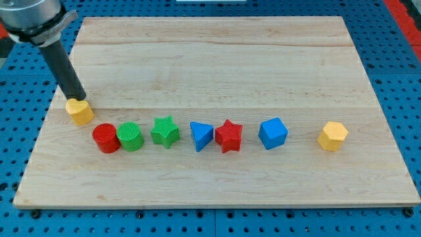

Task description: Adjust the green star in between the green circle and blue triangle

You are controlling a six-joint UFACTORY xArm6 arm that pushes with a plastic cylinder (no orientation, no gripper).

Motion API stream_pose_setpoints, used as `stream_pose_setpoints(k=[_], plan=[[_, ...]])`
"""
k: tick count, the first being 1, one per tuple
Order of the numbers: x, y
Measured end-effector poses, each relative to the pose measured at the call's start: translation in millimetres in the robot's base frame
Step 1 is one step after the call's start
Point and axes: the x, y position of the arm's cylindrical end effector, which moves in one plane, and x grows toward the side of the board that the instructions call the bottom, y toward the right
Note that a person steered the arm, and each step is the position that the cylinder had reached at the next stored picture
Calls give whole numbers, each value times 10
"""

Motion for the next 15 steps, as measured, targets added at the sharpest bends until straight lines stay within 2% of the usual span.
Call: stream_pose_setpoints(k=[2, 4, 8, 9, 10, 11, 14, 15], plan=[[452, -25], [208, 28], [633, 29], [263, -41], [8, 561], [75, 1182], [518, 1404], [185, 1404]])
